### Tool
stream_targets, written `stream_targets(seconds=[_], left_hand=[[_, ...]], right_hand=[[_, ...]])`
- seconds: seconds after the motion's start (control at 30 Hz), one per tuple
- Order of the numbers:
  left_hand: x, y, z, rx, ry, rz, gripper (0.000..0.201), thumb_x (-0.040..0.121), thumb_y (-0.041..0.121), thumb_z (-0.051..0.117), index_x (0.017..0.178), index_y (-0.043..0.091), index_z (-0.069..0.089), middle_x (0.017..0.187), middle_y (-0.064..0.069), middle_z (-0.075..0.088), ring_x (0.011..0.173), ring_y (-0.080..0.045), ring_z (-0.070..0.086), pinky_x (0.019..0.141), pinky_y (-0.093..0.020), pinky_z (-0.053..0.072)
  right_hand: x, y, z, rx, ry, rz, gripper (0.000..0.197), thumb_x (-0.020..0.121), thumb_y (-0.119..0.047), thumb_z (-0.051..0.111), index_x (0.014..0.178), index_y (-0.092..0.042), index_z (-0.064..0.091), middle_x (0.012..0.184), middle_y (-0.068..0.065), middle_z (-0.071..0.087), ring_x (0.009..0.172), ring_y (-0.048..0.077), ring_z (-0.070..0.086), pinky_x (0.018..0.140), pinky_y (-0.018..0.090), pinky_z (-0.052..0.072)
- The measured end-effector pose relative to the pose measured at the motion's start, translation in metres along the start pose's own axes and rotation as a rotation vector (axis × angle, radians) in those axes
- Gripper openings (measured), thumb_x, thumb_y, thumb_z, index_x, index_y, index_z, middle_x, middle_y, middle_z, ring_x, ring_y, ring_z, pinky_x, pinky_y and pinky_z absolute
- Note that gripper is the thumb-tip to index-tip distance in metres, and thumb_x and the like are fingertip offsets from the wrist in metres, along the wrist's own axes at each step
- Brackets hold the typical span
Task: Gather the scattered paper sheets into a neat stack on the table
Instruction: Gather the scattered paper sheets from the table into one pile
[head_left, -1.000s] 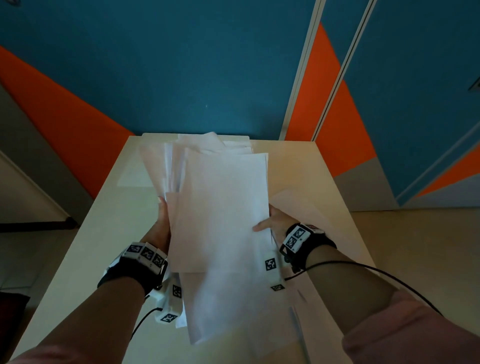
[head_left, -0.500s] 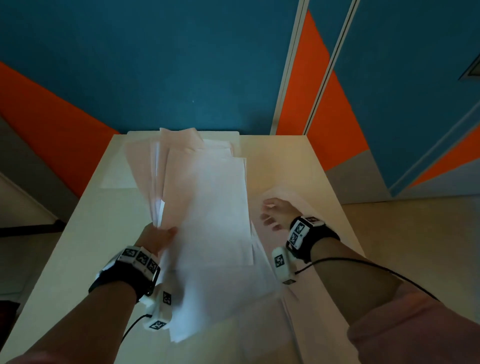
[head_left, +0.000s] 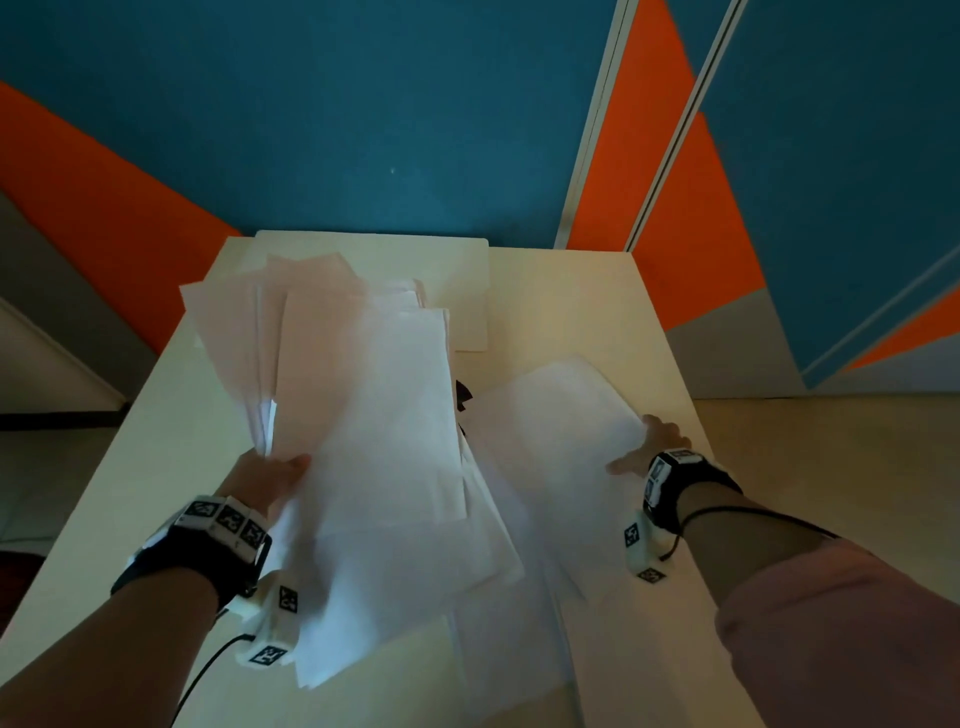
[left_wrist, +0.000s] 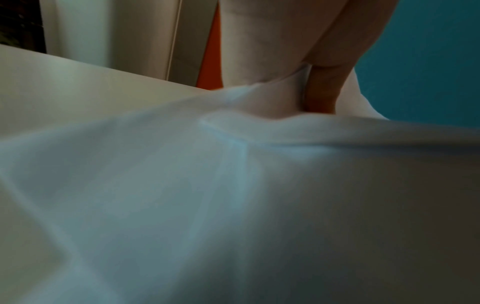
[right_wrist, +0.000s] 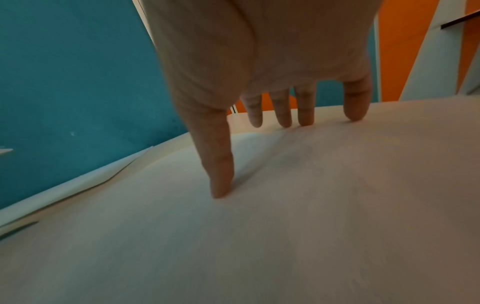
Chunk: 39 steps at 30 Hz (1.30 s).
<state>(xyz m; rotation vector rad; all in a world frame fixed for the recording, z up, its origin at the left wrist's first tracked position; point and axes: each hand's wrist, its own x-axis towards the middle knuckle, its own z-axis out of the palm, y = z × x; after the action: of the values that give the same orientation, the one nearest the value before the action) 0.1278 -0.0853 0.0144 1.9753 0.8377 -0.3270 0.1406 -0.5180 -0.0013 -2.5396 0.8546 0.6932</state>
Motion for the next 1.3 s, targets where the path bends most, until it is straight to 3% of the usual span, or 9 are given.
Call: stream_targets(seconds=[0.2,0.33,0.53,0.67,0.8,0.93,1.1,1.2,1.3], left_hand=[[0.001,-0.001,0.001,-0.003,0.034,0.020,0.036,0.083,0.012,0.064,0.105,-0.016,0.058,0.113,-0.037,0.061,0.099,-0.043,0.062,0.080,-0.042,0.046],[0.000,-0.004,0.000,-0.010,0.047,0.010,0.041,0.082,0.013,0.065,0.110,-0.017,0.057,0.107,-0.031,0.064,0.087,-0.035,0.060,0.076,-0.037,0.043],[-0.010,-0.007,-0.006,-0.008,0.065,0.013,0.042,0.085,0.012,0.063,0.114,-0.017,0.055,0.110,-0.031,0.063,0.096,-0.039,0.061,0.072,-0.034,0.041],[-0.011,-0.007,-0.010,0.023,0.032,0.013,0.024,0.087,0.012,0.060,0.082,-0.011,0.058,0.085,-0.021,0.058,0.087,-0.035,0.057,0.076,-0.040,0.043],[-0.013,-0.013,-0.015,-0.021,-0.001,0.008,0.041,0.087,0.009,0.060,0.118,-0.017,0.052,0.116,-0.032,0.058,0.116,-0.043,0.055,0.080,-0.035,0.039],[-0.015,-0.014,-0.019,-0.030,0.007,0.001,0.043,0.085,0.008,0.062,0.118,-0.018,0.052,0.122,-0.034,0.058,0.113,-0.043,0.058,0.093,-0.044,0.045],[-0.025,-0.008,-0.012,-0.061,-0.027,0.057,0.039,0.085,0.006,0.061,0.115,-0.019,0.054,0.115,-0.031,0.062,0.092,-0.030,0.059,0.063,-0.023,0.044],[-0.026,-0.005,-0.007,-0.103,-0.092,0.096,0.039,0.084,0.006,0.062,0.115,-0.017,0.056,0.113,-0.030,0.063,0.087,-0.024,0.055,0.073,-0.026,0.040],[-0.027,-0.003,-0.005,-0.149,-0.184,0.089,0.038,0.080,0.011,0.068,0.107,-0.015,0.060,0.102,-0.030,0.066,0.082,-0.028,0.059,0.075,-0.032,0.045]], right_hand=[[0.005,-0.009,0.001,-0.032,-0.119,0.041,0.117,0.065,-0.028,0.084,0.148,-0.006,0.005,0.154,0.018,0.020,0.140,0.040,0.025,0.110,0.052,0.031],[0.004,-0.011,0.007,0.081,-0.058,-0.018,0.088,0.074,-0.018,0.076,0.146,-0.008,0.025,0.152,0.016,0.032,0.136,0.037,0.035,0.110,0.047,0.034],[-0.005,-0.024,0.002,0.264,0.148,-0.175,0.053,0.085,-0.021,0.061,0.136,-0.012,0.047,0.142,0.014,0.049,0.127,0.036,0.046,0.110,0.044,0.032],[-0.021,-0.045,-0.024,0.398,0.269,-0.331,0.042,0.089,-0.013,0.055,0.129,-0.002,0.053,0.133,0.019,0.056,0.119,0.036,0.054,0.095,0.036,0.043],[-0.037,-0.047,-0.050,0.618,0.288,-0.319,0.037,0.091,-0.010,0.053,0.126,0.003,0.053,0.131,0.021,0.056,0.119,0.035,0.054,0.092,0.034,0.041],[-0.054,-0.041,-0.058,0.960,0.199,-0.251,0.040,0.090,-0.015,0.058,0.127,-0.001,0.053,0.130,0.017,0.057,0.120,0.034,0.053,0.096,0.038,0.041],[-0.078,-0.053,-0.027,1.151,-0.040,-0.241,0.040,0.089,-0.014,0.059,0.124,0.004,0.055,0.105,0.015,0.066,0.087,0.029,0.062,0.083,0.043,0.050],[-0.101,-0.067,0.002,1.112,-0.129,-0.282,0.036,0.089,-0.008,0.057,0.122,0.006,0.056,0.098,0.015,0.066,0.079,0.025,0.062,0.067,0.033,0.050],[-0.122,-0.076,0.031,1.023,-0.284,-0.336,0.035,0.091,-0.004,0.054,0.125,-0.002,0.053,0.122,0.013,0.059,0.103,0.027,0.058,0.090,0.040,0.048]])
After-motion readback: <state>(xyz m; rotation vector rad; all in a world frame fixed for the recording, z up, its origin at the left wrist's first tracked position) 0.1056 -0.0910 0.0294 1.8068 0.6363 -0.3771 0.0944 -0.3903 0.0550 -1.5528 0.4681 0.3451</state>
